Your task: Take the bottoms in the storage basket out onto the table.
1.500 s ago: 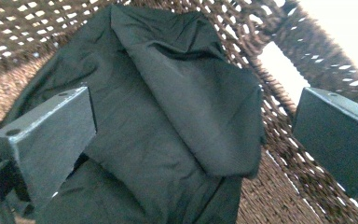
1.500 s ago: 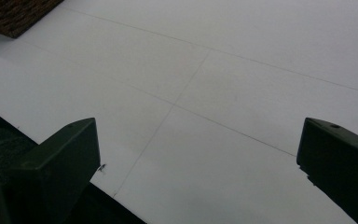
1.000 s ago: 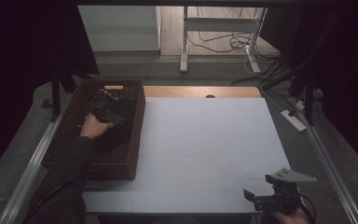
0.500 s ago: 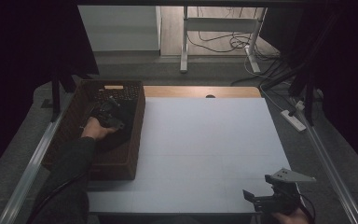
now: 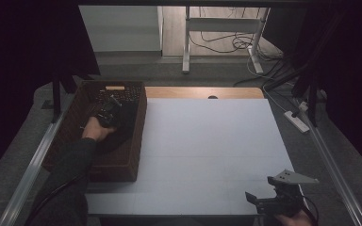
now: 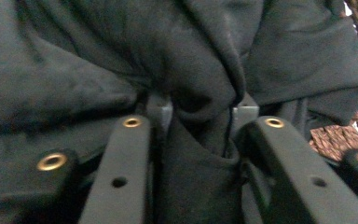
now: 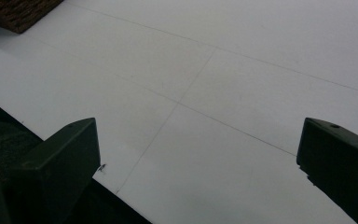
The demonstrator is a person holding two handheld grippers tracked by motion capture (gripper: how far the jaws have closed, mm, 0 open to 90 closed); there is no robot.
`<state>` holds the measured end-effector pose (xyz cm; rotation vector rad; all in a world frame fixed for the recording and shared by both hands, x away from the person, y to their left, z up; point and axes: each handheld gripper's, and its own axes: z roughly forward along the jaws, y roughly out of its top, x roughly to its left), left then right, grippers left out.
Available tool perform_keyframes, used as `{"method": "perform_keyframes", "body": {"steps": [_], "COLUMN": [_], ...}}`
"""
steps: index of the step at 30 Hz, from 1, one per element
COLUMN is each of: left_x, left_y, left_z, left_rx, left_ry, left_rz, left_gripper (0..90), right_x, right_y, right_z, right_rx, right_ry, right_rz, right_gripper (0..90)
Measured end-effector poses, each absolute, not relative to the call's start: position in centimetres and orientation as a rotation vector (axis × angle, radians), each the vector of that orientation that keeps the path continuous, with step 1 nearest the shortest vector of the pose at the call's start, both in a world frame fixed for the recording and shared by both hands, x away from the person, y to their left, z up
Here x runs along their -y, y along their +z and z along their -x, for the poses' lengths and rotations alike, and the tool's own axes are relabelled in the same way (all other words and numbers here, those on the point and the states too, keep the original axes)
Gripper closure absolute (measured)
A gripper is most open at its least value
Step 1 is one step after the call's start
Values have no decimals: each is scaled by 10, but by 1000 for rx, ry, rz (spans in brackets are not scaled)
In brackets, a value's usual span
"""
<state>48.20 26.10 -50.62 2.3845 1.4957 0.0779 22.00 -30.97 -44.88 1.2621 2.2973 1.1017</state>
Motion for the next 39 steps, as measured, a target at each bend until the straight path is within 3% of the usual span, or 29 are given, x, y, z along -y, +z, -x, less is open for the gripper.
{"method": "perform_keyframes", "body": {"steps": [7, 15, 39], "left_x": [-266, -258, -285], "left_y": [-503, -492, -436], "left_z": [-485, -479, -453], "left_rx": [-1543, -1431, -1303], "left_ry": [2, 108, 187], "left_rz": [-2339, -2440, -2187], "left_gripper": [743, 752, 751], "right_x": [310, 310, 309], "right_y": [-449, -449, -449], "right_z": [-220, -220, -220], "right_rx": [-2294, -2293, -2296], "right_ry": [1103, 1103, 1097], "right_rz": [-1266, -1267, -1267], "right_gripper": [0, 0, 0]}}
